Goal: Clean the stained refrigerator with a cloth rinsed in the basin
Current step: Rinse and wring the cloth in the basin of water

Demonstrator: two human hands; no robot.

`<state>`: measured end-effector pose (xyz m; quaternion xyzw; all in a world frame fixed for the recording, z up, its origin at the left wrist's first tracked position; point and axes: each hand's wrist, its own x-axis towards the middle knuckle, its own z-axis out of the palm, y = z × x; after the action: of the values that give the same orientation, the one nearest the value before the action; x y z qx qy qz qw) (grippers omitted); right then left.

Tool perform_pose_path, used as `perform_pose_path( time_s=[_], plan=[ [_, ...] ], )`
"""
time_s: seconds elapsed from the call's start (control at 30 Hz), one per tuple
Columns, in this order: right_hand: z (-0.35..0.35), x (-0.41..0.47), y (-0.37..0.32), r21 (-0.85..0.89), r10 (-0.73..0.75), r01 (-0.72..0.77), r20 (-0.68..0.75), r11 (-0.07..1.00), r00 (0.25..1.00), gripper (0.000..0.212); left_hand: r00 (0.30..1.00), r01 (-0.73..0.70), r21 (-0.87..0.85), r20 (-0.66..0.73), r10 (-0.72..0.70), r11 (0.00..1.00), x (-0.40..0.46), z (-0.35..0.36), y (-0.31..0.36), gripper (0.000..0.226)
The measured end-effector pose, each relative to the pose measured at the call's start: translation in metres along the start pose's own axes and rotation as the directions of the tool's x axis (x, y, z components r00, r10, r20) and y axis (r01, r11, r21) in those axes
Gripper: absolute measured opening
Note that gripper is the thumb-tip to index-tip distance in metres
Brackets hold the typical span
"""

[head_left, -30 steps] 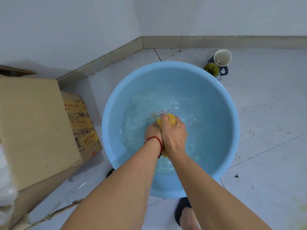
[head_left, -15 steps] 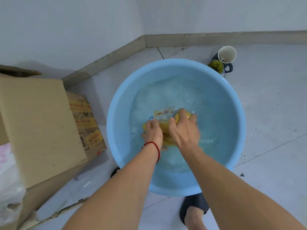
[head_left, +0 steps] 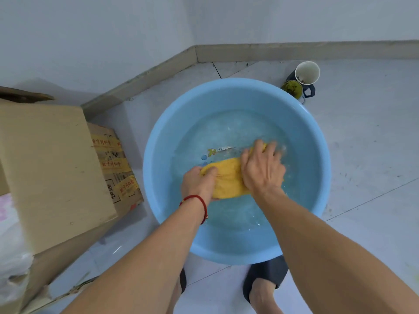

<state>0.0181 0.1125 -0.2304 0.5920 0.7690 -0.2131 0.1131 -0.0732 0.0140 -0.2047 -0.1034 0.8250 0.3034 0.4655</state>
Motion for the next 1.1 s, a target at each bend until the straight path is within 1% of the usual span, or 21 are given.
perform_pose_path(
  time_s=[0.07,0.1,0.13,0.17,0.23,0.27,0.3,0.37,0.43,0.47,0.53,0.6,0.67,0.77,0.8,0.87,0.93,0.97,1.0,1.03,1.1],
  plan=[
    [0.004,-0.005,-0.002,-0.025,0.035,-0.035,-0.023,0.999,0.999,0.033,0.996,0.015,0.021,-0.085,-0.013,1.000,0.003,0.002,0.004,0.036],
    [0.008,-0.011,-0.004,0.050,0.071,-0.073,0.035,0.996,0.997,0.037,0.995,0.069,0.002,-0.074,-0.068,0.998,0.004,0.005,0.008,0.040],
    [0.013,-0.016,-0.006,0.204,0.125,-0.149,0.124,0.968,0.984,0.039,0.991,0.120,-0.046,-0.054,-0.123,0.992,0.009,0.010,0.009,0.052],
    [0.014,-0.020,-0.010,0.383,0.161,-0.238,0.223,0.893,0.961,0.041,0.988,0.150,-0.083,-0.037,-0.153,0.985,0.019,0.016,0.009,0.070],
    [0.007,-0.027,-0.017,0.674,0.219,-0.415,0.360,0.611,0.907,0.035,0.981,0.189,-0.109,-0.026,-0.193,0.976,0.039,0.028,0.000,0.100],
    [0.004,-0.031,-0.021,0.744,0.230,-0.446,0.382,0.498,0.895,0.028,0.975,0.220,-0.116,0.013,-0.220,0.969,0.054,0.038,-0.010,0.102],
    [0.000,-0.037,-0.028,0.760,0.228,-0.441,0.378,0.477,0.897,0.023,0.967,0.254,-0.122,0.058,-0.248,0.960,0.055,0.040,-0.011,0.094],
    [-0.006,-0.043,-0.042,0.739,0.213,-0.402,0.342,0.541,0.915,0.027,0.952,0.299,-0.188,0.133,-0.277,0.935,0.036,0.036,0.001,0.063],
    [-0.007,-0.040,-0.046,0.664,0.210,-0.349,0.282,0.661,0.936,0.038,0.945,0.315,-0.229,0.169,-0.281,0.921,0.022,0.029,0.004,0.033],
    [-0.005,-0.035,-0.043,0.609,0.201,-0.321,0.259,0.726,0.945,0.044,0.956,0.282,-0.219,0.149,-0.253,0.934,0.018,0.026,0.007,0.029],
    [-0.003,-0.021,-0.032,0.453,0.168,-0.261,0.235,0.853,0.957,0.055,0.972,0.211,-0.143,0.133,-0.193,0.967,0.007,0.022,0.015,0.043],
    [-0.003,-0.008,-0.020,0.289,0.082,-0.134,0.186,0.948,0.979,0.053,0.982,0.125,-0.136,0.158,-0.103,0.983,-0.002,0.017,0.018,0.042],
    [-0.002,0.000,-0.014,0.121,-0.009,-0.003,0.098,0.993,0.995,0.043,0.990,0.103,-0.177,0.112,-0.084,0.979,-0.002,0.007,0.016,0.025],
    [0.001,0.000,-0.004,-0.029,0.060,-0.061,-0.029,0.998,0.998,0.034,0.994,0.110,-0.084,0.014,-0.110,0.990,0.014,-0.001,0.007,0.014],
    [0.005,-0.004,-0.005,0.015,0.083,-0.083,-0.006,0.996,0.997,0.037,0.992,0.129,-0.072,0.018,-0.128,0.989,0.026,0.000,-0.002,0.022],
    [0.015,-0.016,-0.011,0.311,0.101,-0.132,0.113,0.941,0.988,0.043,0.985,0.162,-0.063,0.076,-0.157,0.985,0.064,0.018,-0.029,0.043],
    [0.014,-0.029,-0.023,0.632,0.155,-0.296,0.270,0.717,0.950,0.040,0.980,0.171,-0.093,0.121,-0.159,0.981,0.072,0.032,-0.033,0.073],
    [0.009,-0.034,-0.028,0.719,0.196,-0.390,0.342,0.575,0.919,0.034,0.974,0.203,-0.124,0.127,-0.187,0.971,0.062,0.034,-0.023,0.084],
    [0.006,-0.037,-0.033,0.756,0.223,-0.434,0.373,0.490,0.901,0.031,0.966,0.237,-0.165,0.142,-0.215,0.957,0.045,0.033,-0.008,0.087],
    [0.002,-0.041,-0.038,0.761,0.225,-0.427,0.363,0.488,0.904,0.031,0.962,0.250,-0.185,0.156,-0.223,0.950,0.034,0.031,0.001,0.081],
    [-0.005,-0.044,-0.046,0.722,0.215,-0.370,0.302,0.585,0.929,0.034,0.964,0.225,-0.172,0.185,-0.193,0.959,0.034,0.032,0.000,0.052]
  ],
)
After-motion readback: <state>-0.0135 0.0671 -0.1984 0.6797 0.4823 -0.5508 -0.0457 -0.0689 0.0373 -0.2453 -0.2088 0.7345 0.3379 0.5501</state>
